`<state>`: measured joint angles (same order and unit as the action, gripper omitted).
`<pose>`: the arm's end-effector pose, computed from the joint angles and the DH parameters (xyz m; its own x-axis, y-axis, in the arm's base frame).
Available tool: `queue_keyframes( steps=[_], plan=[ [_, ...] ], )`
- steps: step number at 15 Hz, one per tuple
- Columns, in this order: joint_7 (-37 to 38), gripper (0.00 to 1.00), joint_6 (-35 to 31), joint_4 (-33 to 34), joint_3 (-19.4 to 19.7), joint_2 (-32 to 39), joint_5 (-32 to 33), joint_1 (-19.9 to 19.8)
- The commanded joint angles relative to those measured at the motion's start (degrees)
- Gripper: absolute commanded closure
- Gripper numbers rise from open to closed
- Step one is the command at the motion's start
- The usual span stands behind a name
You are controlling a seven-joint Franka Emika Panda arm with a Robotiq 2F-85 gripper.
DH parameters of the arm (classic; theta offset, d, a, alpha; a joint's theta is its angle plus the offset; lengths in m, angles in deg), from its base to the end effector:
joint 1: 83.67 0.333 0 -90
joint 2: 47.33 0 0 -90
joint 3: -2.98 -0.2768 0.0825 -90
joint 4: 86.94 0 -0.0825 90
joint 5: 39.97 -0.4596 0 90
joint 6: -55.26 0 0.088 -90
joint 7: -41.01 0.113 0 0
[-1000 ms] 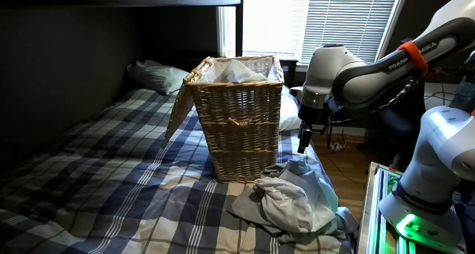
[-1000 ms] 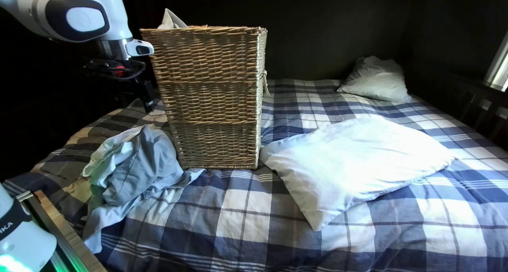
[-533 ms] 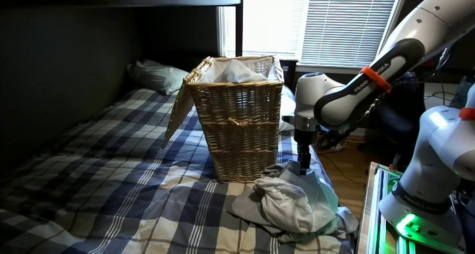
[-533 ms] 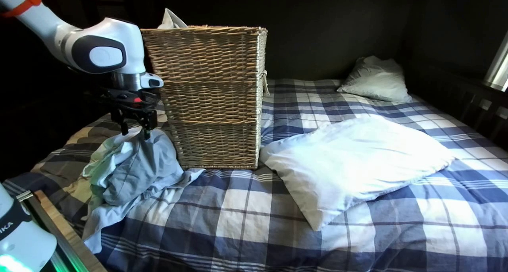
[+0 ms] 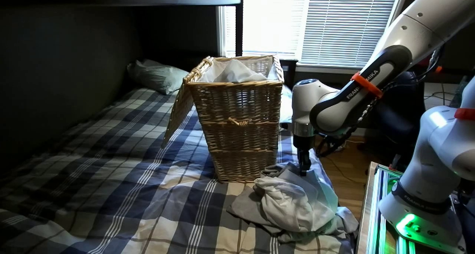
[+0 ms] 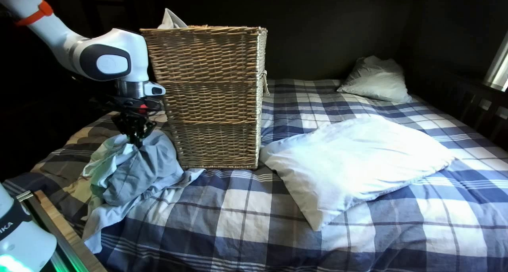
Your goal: Move the trousers backwards
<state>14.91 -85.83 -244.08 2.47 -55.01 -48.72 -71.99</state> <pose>0.4105 0.0888 0.1398 0.8486 0.5192 -0.1012 0.5055 -0.8523 -0.1344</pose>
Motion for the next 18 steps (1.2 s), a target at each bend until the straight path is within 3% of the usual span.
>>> queue_keyframes(
  steps=[1,6,11,18],
  plan=[
    [0.32,1.00,1.66,-0.42,-0.81,-2.88,2.87,-2.04],
    [-0.24,0.99,5.88,-1.00,-0.05,-9.36,4.43,-3.21],
    [1.62,0.99,16.32,-0.53,-0.04,-24.60,6.82,-3.29],
    [4.82,0.99,30.51,11.64,-0.50,-37.89,5.02,-0.34]
  ],
)
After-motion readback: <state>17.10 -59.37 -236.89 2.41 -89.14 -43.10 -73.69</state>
